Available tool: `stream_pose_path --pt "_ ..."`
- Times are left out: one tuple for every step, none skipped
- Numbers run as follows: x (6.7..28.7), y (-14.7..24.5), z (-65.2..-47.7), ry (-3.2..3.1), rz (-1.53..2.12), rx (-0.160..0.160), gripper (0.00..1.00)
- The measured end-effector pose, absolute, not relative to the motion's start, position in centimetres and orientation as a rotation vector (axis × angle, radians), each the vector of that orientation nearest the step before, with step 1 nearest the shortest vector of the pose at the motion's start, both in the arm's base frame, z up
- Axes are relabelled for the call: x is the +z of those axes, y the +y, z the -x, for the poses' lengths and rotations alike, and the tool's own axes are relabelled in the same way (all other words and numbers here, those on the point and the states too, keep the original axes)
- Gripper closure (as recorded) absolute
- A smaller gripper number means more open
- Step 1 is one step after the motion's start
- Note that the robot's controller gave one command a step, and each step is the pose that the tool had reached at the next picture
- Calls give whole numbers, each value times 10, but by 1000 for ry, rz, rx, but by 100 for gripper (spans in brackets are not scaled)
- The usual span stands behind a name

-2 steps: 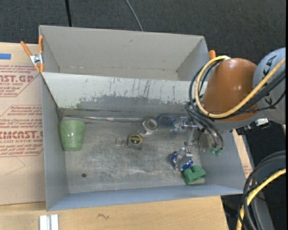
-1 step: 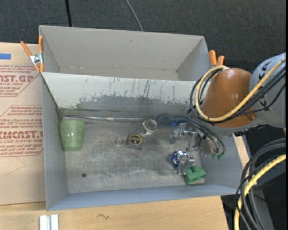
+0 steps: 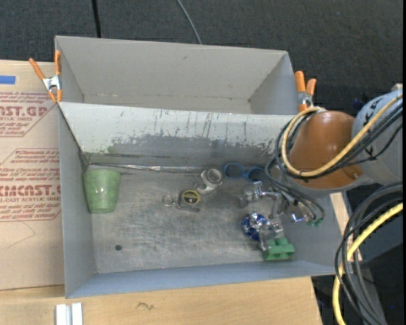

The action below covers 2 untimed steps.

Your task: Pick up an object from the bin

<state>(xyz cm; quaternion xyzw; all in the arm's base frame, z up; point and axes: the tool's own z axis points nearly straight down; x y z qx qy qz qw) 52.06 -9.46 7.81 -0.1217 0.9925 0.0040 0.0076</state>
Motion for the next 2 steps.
stream_pose_path --pt "77 -98 -519 3103 386 2 100" --pt "206 -110 -509 3042 753 -5 100"
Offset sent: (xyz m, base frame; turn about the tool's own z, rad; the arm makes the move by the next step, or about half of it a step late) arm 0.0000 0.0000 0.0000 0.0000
